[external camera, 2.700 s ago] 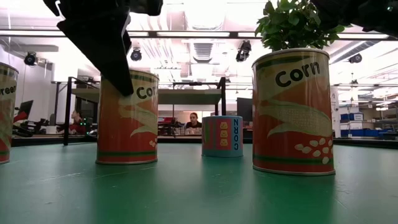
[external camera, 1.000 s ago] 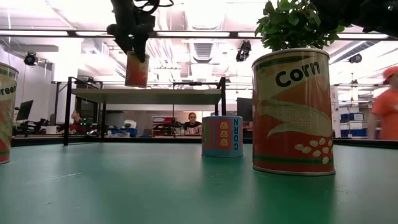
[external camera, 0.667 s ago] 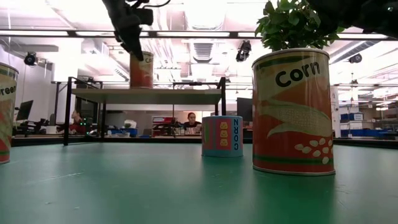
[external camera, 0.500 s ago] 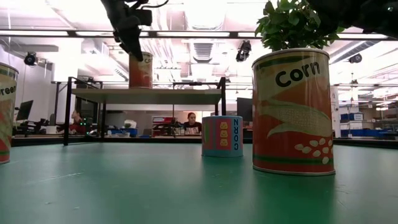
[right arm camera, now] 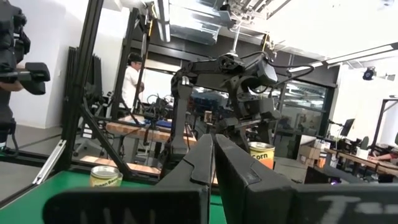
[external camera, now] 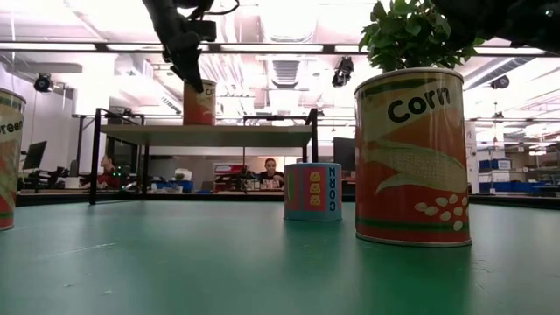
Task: Pick and place cans onto a shelf
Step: Put the center left orange can on the shelf
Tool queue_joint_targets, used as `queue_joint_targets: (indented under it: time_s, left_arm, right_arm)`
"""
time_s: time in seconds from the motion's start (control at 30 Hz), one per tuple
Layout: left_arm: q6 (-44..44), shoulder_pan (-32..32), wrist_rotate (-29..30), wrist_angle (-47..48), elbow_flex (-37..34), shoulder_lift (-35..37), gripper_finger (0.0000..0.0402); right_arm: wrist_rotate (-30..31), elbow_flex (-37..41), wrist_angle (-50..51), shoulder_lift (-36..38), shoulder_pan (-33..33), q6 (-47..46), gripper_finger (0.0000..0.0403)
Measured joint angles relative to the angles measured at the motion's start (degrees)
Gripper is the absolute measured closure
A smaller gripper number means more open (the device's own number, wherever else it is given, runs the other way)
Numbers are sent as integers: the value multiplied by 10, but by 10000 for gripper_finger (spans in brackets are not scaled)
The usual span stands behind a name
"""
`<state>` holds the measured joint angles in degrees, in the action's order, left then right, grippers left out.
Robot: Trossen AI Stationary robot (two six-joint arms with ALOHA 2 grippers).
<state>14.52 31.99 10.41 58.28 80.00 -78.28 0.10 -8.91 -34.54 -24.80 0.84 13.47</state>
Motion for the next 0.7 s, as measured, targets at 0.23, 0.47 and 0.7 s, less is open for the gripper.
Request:
queue_joint_targets:
  time_s: [0.23,0.47,0.7]
  left_arm:
    - [6,0,1,4,4,0,67]
    - [4,1,3,2,6,0,17]
    - [-2,1,10,23,50,1,6]
  right_arm:
    - [0,0,0,0,0,0,394]
    - [0,0,0,0,0,0,394]
    - [0,0,0,0,0,0,394]
